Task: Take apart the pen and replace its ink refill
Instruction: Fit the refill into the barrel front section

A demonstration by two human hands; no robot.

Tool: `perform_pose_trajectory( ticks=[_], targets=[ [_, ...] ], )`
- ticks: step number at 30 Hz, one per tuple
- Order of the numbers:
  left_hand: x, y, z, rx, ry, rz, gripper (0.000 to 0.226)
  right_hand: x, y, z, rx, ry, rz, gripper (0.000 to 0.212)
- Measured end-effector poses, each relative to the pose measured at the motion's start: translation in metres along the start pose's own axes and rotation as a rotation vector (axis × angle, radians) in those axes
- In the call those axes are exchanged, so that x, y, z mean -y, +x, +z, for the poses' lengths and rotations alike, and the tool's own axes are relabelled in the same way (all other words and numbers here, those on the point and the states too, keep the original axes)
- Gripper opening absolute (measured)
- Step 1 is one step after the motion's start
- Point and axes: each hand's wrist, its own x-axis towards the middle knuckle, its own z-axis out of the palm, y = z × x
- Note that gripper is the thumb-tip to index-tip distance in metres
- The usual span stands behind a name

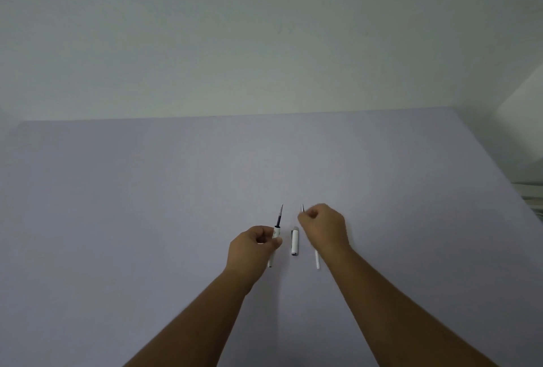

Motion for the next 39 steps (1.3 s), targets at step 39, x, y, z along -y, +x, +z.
perform_pose_trajectory(
  ticks=[39],
  targets=[
    [-0.035, -0.01, 0.0, 0.036, 0.037, 0.077, 0.017, 0.029, -0.011, -0.037, 0.298, 0.518, -0.207, 0.021]
  ],
)
